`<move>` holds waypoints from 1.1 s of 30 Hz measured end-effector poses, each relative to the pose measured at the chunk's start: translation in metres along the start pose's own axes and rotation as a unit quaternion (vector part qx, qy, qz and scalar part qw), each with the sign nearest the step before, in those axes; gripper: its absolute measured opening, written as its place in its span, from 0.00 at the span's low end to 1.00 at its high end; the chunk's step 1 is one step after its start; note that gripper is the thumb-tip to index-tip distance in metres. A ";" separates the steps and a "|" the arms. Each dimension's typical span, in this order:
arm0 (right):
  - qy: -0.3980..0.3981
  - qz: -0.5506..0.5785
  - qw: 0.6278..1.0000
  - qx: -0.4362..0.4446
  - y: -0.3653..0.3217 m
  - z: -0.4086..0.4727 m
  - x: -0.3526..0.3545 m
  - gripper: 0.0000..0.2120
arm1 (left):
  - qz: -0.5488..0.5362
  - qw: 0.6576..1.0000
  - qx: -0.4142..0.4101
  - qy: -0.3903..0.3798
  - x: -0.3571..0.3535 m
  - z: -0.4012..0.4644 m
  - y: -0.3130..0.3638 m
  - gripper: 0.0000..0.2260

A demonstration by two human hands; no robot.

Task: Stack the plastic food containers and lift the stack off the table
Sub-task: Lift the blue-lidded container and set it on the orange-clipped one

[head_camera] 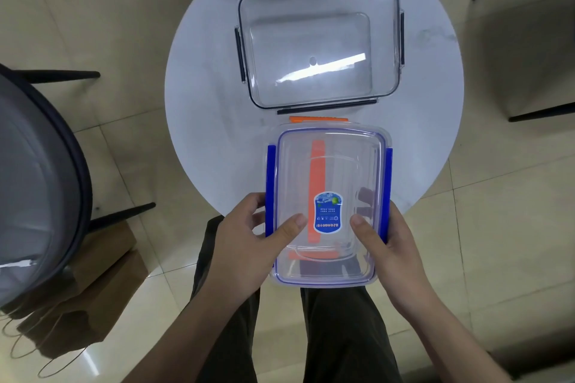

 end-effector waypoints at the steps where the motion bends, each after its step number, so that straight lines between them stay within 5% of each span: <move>1: -0.001 0.000 1.000 0.002 0.000 0.000 0.000 0.22 | 0.004 1.000 -0.005 0.001 0.000 0.000 0.000 0.27; 6: 0.010 -0.038 0.999 0.015 0.002 0.001 -0.001 0.29 | 0.018 1.000 -0.017 0.014 0.004 0.002 0.002 0.27; 33: 0.066 -0.124 0.987 0.078 0.005 0.004 0.007 0.11 | 0.117 0.991 -0.051 0.037 0.011 0.000 0.021 0.28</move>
Point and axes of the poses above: each hand's wrist, its own z-axis towards the middle knuckle, its own x-axis out of the back of the hand, y = z × x, the point moved 8 cm from there along z, towards the middle knuckle, and after that the axes turned 4 degrees about -y, right-handed, at the moved point
